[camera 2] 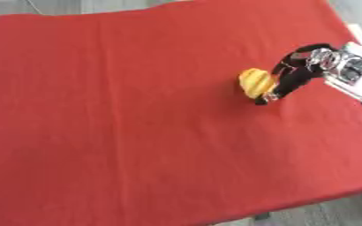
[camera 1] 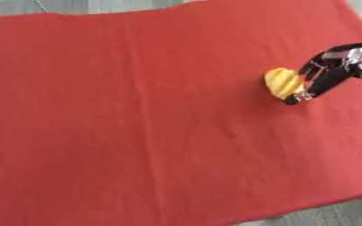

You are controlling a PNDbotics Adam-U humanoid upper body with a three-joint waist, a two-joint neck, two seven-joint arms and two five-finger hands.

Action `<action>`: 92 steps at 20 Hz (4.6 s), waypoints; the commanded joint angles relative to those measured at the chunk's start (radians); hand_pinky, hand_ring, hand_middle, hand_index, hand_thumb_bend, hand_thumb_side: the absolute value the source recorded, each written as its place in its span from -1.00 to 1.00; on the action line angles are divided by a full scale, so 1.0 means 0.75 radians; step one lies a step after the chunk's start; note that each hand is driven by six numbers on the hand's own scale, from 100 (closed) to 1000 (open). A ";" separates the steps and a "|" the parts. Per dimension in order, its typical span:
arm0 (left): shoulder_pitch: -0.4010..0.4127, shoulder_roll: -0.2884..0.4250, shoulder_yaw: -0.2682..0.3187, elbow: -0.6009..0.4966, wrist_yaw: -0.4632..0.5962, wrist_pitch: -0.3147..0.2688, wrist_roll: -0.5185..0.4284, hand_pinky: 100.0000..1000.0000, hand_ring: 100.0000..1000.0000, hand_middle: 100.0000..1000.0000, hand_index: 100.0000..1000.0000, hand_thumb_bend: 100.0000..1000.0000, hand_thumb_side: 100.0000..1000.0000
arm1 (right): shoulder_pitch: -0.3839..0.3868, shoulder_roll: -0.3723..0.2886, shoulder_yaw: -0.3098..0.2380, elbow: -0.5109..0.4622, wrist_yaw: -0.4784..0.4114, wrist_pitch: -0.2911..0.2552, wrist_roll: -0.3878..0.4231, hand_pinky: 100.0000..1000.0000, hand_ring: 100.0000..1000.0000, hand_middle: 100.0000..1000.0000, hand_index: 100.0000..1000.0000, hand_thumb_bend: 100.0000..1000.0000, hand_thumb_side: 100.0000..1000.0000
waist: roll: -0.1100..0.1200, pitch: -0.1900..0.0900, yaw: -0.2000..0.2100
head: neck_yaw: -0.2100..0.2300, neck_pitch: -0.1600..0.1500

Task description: Pick up the objects with one hand, pass them to the other hand, and then place them into the box on the other side of the table.

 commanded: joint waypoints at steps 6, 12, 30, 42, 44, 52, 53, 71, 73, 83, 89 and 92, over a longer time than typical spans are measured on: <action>-0.018 0.028 0.028 -0.018 0.005 0.001 0.004 0.02 0.14 0.17 0.27 -1.00 -1.00 | -0.023 -0.014 -0.010 0.018 0.002 0.017 -0.086 0.68 0.53 0.39 0.61 0.05 -0.64 | 0.019 0.004 0.004 | -0.014 -0.025; -0.016 0.024 0.029 -0.018 0.005 0.002 0.006 0.02 0.14 0.16 0.26 -1.00 -1.00 | -0.034 -0.005 -0.008 0.029 -0.030 0.022 -0.151 0.68 0.53 0.39 0.62 0.06 -0.63 | 0.017 0.011 0.011 | -0.017 -0.035; -0.012 0.015 0.038 -0.016 0.008 0.008 0.020 0.01 0.14 0.16 0.26 -1.00 -1.00 | 0.029 0.057 -0.013 0.008 -0.012 -0.012 -0.231 0.65 0.44 0.13 0.42 -0.04 -0.95 | 0.018 0.054 0.025 | -0.016 -0.049; -0.009 0.016 0.039 -0.011 0.009 0.007 0.014 0.01 0.14 0.16 0.26 -1.00 -1.00 | 0.019 0.064 -0.034 -0.003 -0.138 0.059 -0.550 0.54 0.13 -0.36 -0.12 -0.39 -1.00 | 0.018 0.036 0.013 | -0.014 -0.046; -0.006 0.019 0.040 -0.011 0.009 0.007 0.012 0.01 0.14 0.16 0.25 -1.00 -1.00 | 0.025 0.052 -0.041 -0.031 -0.168 0.069 -0.582 0.54 0.12 -0.37 -0.13 -0.40 -1.00 | 0.017 0.027 0.008 | -0.011 -0.047; 0.008 0.034 0.042 -0.009 0.012 0.004 0.003 0.02 0.14 0.16 0.26 -1.00 -1.00 | 0.054 0.006 -0.111 -0.156 -0.192 0.132 -0.619 0.52 0.12 -0.36 -0.11 -0.42 -1.00 | 0.017 -0.007 -0.018 | -0.001 -0.034; 0.009 0.036 0.042 -0.010 0.012 0.004 0.002 0.02 0.14 0.16 0.26 -1.00 -1.00 | 0.056 0.001 -0.120 -0.168 -0.196 0.137 -0.618 0.52 0.13 -0.36 -0.11 -0.42 -1.00 | 0.018 -0.010 -0.020 | 0.001 -0.032; -0.070 0.049 0.021 -0.054 0.023 -0.069 -0.068 0.11 0.21 0.25 0.36 -0.90 -1.00 | -0.234 0.046 -0.077 -0.186 -0.049 -0.240 -0.894 0.50 0.00 -0.44 -0.13 -0.45 -1.00 | 0.047 -0.058 -0.010 | -0.001 -0.016; -0.090 0.051 0.015 -0.061 0.026 -0.086 -0.089 0.11 0.22 0.26 0.37 -0.86 -1.00 | -0.309 0.081 -0.032 -0.186 -0.005 -0.282 -0.897 0.49 -0.01 -0.45 -0.13 -0.45 -1.00 | 0.051 -0.068 -0.006 | 0.001 -0.018; -0.137 0.043 0.006 -0.091 0.083 -0.067 -0.140 0.09 0.20 0.25 0.38 -0.76 -1.00 | -0.488 0.253 0.156 -0.186 0.070 -0.345 -0.825 0.47 -0.04 -0.46 -0.13 -0.44 -1.00 | 0.069 -0.105 0.001 | 0.064 -0.029; -0.199 0.040 -0.010 -0.103 0.092 -0.074 -0.176 0.13 0.22 0.27 0.39 -0.58 -1.00 | -0.531 0.311 0.230 -0.186 0.052 -0.350 -0.803 0.46 -0.06 -0.47 -0.14 -0.43 -1.00 | 0.077 -0.114 0.009 | 0.106 -0.065; -0.224 0.038 -0.017 -0.105 0.096 -0.075 -0.188 0.12 0.22 0.27 0.39 -0.57 -1.00 | -0.542 0.344 0.257 -0.186 0.032 -0.361 -0.829 0.46 -0.06 -0.48 -0.14 -0.43 -1.00 | 0.079 -0.115 0.011 | 0.123 -0.104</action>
